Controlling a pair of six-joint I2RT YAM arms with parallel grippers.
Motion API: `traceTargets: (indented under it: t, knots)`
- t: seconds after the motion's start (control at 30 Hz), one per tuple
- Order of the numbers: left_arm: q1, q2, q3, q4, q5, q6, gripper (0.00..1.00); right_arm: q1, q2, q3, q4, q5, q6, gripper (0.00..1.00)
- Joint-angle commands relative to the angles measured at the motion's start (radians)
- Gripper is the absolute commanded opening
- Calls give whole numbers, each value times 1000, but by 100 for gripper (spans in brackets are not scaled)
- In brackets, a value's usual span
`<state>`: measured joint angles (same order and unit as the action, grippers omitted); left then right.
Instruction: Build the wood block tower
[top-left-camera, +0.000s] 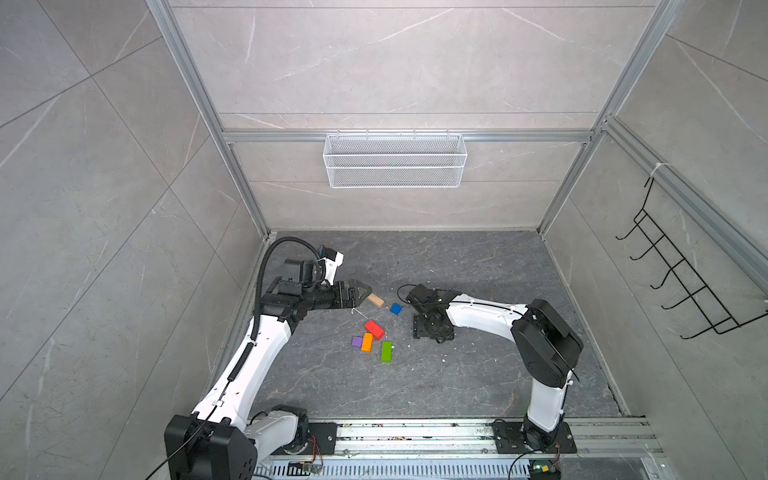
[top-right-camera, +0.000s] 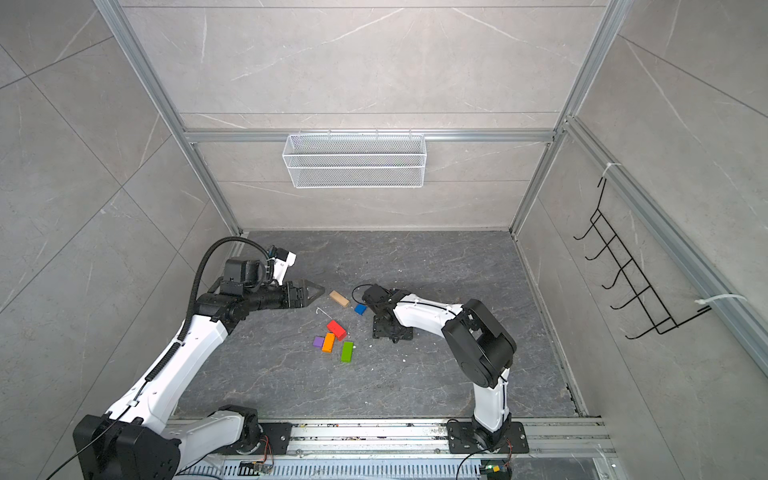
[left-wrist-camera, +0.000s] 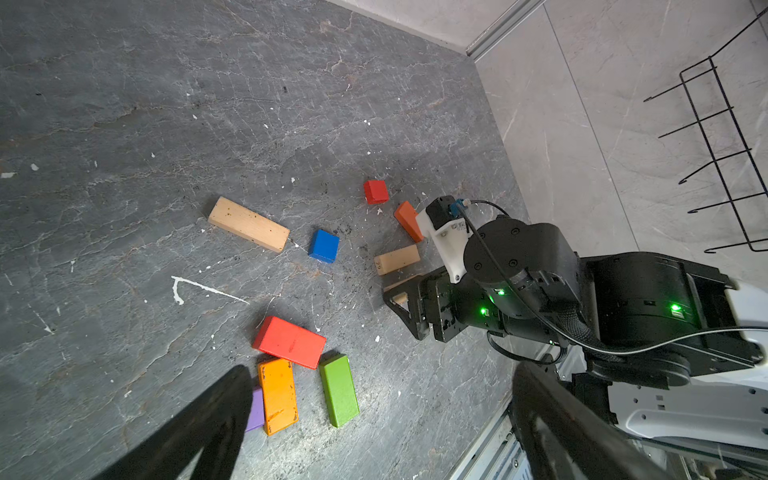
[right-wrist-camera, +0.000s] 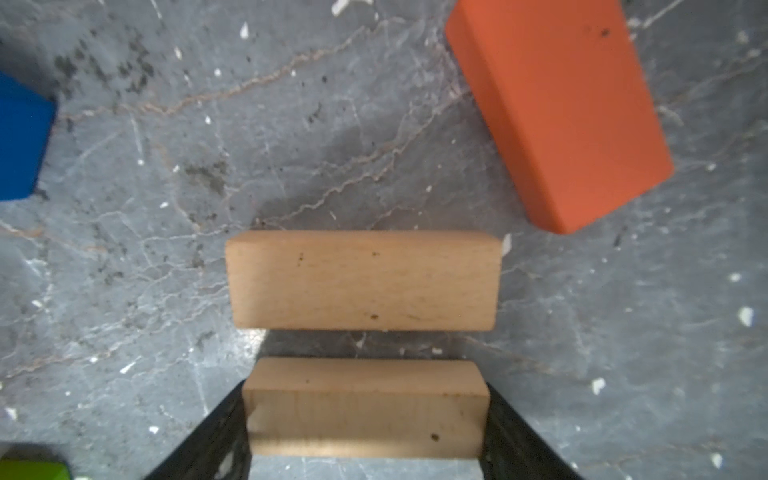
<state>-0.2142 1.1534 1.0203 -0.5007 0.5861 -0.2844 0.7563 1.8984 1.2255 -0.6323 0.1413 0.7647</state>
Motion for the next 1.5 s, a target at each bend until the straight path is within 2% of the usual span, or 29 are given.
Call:
traceTargets:
  t: [0.0, 1.03, 1.47]
  knots:
    - [-5, -9, 1, 5, 20, 1, 100, -8, 31, 27, -20, -7, 14, 66]
    - [-5, -12, 2, 2, 20, 3, 100, -35, 77, 77, -46, 14, -14, 70]
    - [-5, -13, 1, 1, 19, 3, 100, -41, 86, 82, -53, 18, -32, 80]
